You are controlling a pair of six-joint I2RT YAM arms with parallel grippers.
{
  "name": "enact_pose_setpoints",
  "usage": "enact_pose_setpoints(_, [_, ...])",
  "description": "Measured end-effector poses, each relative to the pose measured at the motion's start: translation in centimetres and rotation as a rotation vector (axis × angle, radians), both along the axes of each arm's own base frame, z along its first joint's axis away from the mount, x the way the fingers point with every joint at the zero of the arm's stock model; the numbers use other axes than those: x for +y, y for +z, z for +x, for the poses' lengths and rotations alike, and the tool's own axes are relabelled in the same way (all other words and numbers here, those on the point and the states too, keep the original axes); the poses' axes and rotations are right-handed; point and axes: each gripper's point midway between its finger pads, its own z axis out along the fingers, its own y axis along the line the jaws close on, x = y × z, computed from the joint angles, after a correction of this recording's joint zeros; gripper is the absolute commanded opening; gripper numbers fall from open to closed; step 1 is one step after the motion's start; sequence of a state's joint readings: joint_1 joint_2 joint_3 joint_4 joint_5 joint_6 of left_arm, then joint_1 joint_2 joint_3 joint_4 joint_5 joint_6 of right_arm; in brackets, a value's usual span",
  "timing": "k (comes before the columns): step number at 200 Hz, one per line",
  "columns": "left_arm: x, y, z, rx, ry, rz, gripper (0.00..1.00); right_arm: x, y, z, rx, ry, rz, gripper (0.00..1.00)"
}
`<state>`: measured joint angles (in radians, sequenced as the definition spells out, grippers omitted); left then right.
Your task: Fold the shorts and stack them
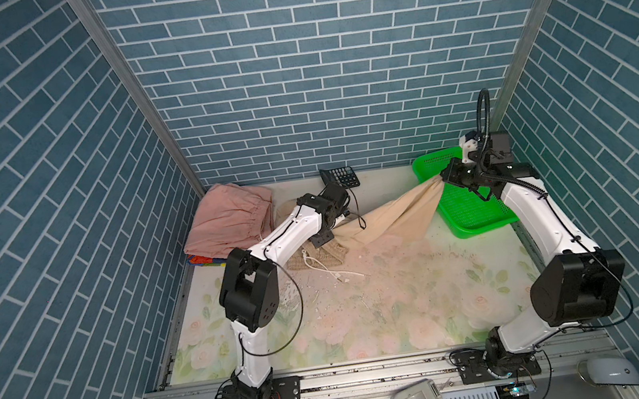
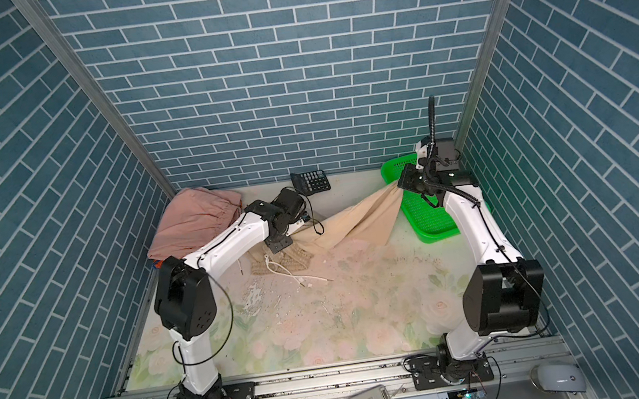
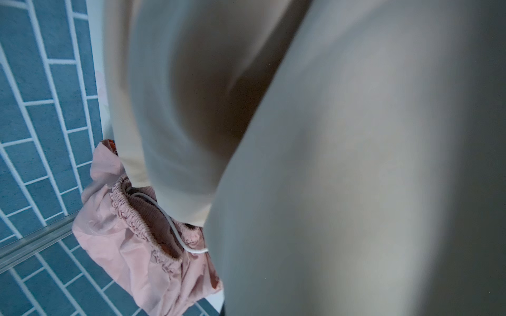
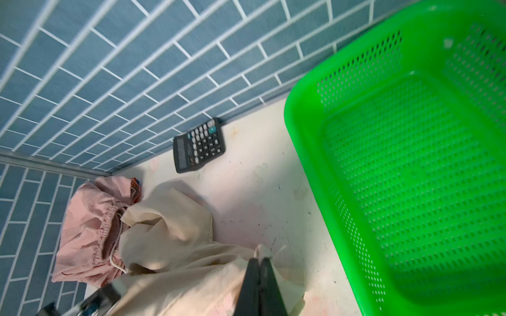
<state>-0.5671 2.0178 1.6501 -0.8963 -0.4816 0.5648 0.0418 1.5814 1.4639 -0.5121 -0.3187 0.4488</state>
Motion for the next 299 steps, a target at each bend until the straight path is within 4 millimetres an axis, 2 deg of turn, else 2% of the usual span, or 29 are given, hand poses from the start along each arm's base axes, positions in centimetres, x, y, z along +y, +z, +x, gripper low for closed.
enact_pose_setpoints(12, [1.1, -2.2, 0.6, 0.015, -0.011, 0.064, 0.00, 0.2, -1.7, 0.0, 0.038, 0.006, 0.002, 0.00])
enact_pose_setpoints(23, [1.1, -3.2, 0.8, 0.018, -0.030, 0.091, 0.00, 0.4, -2.6, 0.0, 0.061, 0.013, 0.003, 0.00])
enact_pose_setpoints(38, [0.3, -3.0, 1.2, -0.008, -0.057, 0.088, 0.01, 0.5, -3.0, 0.4, 0.062, 0.015, 0.004, 0.00])
enact_pose_setpoints(53, [-0.9, -2.1, 1.8, -0.041, -0.068, 0.057, 0.12, 0.5, -3.2, 0.8, 0.059, 0.015, 0.005, 0.00])
enact_pose_setpoints(69, [-2.4, -0.8, 2.5, -0.073, -0.061, -0.010, 0.33, 0.6, -3.5, 1.4, 0.061, 0.017, 0.007, 0.00])
enact_pose_setpoints(87, [-4.2, 1.3, 3.3, -0.123, -0.012, -0.138, 0.50, 0.7, -3.6, 2.2, 0.058, 0.020, 0.010, 0.00])
enact_pose_setpoints(106, [-5.1, 3.9, 2.9, -0.169, 0.053, -0.276, 0.81, 0.8, -3.4, 2.9, 0.050, 0.023, 0.013, 0.00])
enact_pose_setpoints(111, [-5.1, 4.8, 2.7, -0.185, 0.070, -0.311, 0.96, 0.8, -3.3, 3.0, 0.047, 0.023, 0.013, 0.00])
enact_pose_setpoints(114, [-5.2, 5.5, 2.5, -0.197, 0.089, -0.340, 0.99, 0.8, -3.2, 3.0, 0.046, 0.024, 0.014, 0.00])
enact_pose_setpoints(149, [-4.5, 11.7, -0.7, -0.321, 0.225, -0.626, 1.00, 0.9, -2.1, 3.5, 0.021, 0.028, 0.018, 0.00])
enact_pose_setpoints(159, [-4.0, 12.7, -1.5, -0.363, 0.254, -0.687, 1.00, 1.0, -2.1, 3.5, 0.019, 0.029, 0.019, 0.00])
enact_pose_setpoints(171, [-3.5, 13.0, -2.5, -0.378, 0.270, -0.729, 0.97, 1.0, -2.1, 3.5, 0.021, 0.030, 0.020, 0.00])
enact_pose_setpoints(201, [-4.5, 11.2, -3.8, -0.294, 0.316, -0.828, 0.95, 1.0, -2.2, 3.5, 0.022, 0.032, 0.022, 0.00])
enact_pose_setpoints(224, [-5.6, 8.1, -5.2, -0.190, 0.380, -0.909, 0.97, 1.0, -2.2, 3.5, 0.022, 0.032, 0.022, 0.00])
enact_pose_setpoints(246, [-6.0, 4.9, -6.7, -0.096, 0.429, -0.927, 0.93, 1.2, -2.3, 3.7, 0.020, 0.038, 0.027, 0.00])
enact_pose_setpoints(276, [-7.1, 2.5, -6.2, -0.049, 0.433, -0.929, 0.91, 1.2, -2.3, 3.7, 0.021, 0.042, 0.032, 0.00])
enact_pose_setpoints(299, [-7.3, 0.6, -5.9, -0.026, 0.396, -0.888, 0.80, 1.3, -2.3, 3.7, 0.019, 0.045, 0.034, 0.00])
